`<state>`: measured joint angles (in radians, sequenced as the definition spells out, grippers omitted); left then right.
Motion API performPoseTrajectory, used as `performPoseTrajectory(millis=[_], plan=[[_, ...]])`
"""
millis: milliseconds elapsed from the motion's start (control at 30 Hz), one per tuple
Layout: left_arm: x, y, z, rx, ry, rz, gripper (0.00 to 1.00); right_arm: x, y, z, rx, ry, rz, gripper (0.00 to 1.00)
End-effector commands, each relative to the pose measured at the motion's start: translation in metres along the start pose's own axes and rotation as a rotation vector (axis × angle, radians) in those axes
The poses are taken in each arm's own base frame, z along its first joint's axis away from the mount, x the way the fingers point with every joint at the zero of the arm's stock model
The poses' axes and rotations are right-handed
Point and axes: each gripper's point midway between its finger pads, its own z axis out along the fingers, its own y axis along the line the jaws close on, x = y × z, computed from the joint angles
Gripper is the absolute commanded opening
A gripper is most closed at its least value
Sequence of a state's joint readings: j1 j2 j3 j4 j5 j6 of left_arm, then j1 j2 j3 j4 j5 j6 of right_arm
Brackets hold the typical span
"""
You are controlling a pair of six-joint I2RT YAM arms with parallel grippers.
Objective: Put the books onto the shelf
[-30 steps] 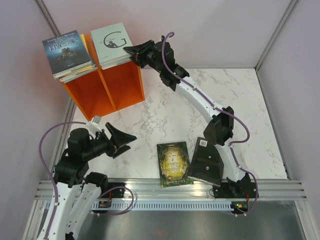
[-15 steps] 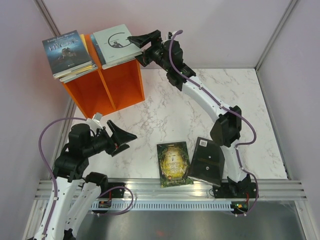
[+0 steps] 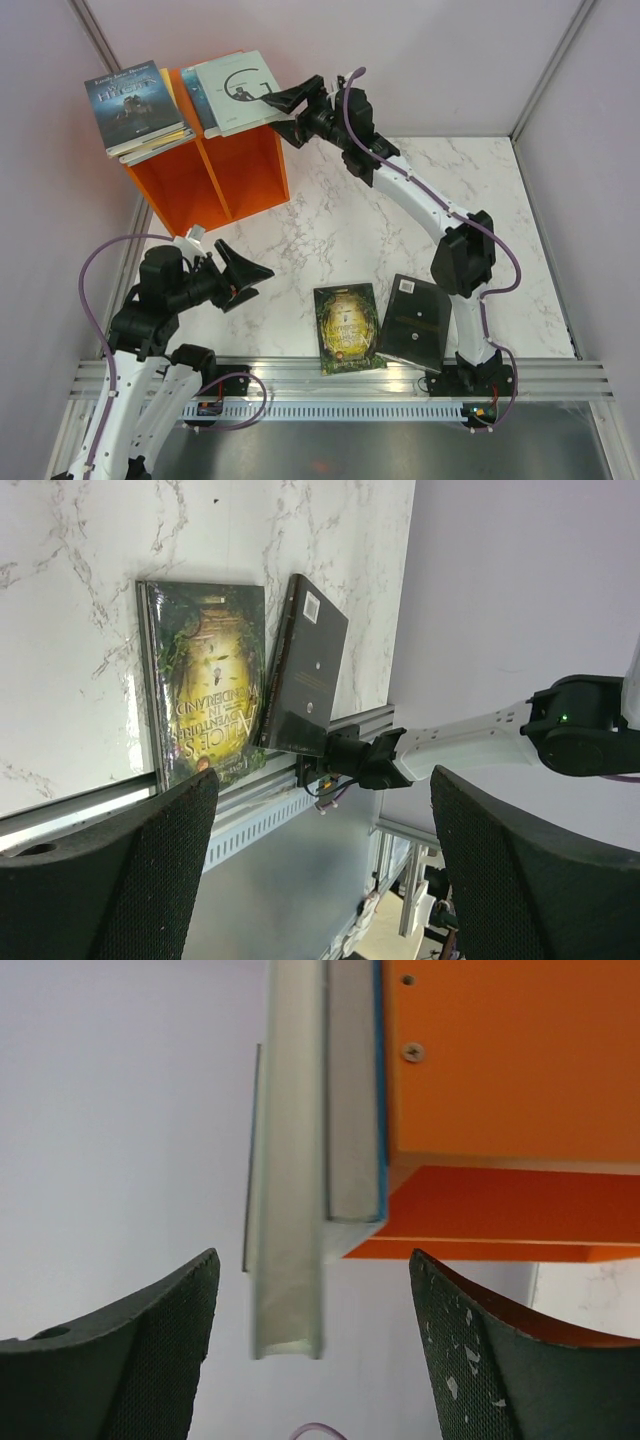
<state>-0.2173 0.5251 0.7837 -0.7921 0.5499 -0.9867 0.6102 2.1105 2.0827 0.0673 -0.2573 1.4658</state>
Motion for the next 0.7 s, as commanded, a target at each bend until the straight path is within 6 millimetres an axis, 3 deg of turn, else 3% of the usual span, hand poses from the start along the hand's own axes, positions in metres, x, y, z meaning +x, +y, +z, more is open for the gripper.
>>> performPoseTrajectory(millis=[0,233,533,633,667], plan=[[-0.002,0.005,0.001,-0.009,-0.017,0.005,0.88,0.012,0.019,-0.018,-0.017,0.047,-0.042,0.80],[0.000,0.008,0.001,-0.006,-0.023,-0.011,0.88,0.006,0.006,-0.032,0.026,0.034,-0.052,0.77],[0.002,0.010,0.001,-0.006,-0.025,-0.029,0.88,-0.015,0.014,-0.043,0.014,0.007,-0.060,0.76],[0.002,0.010,0.001,-0.006,-0.025,-0.031,0.87,-0.018,0.016,-0.045,0.010,0.004,-0.063,0.67],[0.002,0.010,0.001,-0.006,-0.026,-0.031,0.87,-0.019,0.016,-0.045,0.011,0.001,-0.061,0.58]])
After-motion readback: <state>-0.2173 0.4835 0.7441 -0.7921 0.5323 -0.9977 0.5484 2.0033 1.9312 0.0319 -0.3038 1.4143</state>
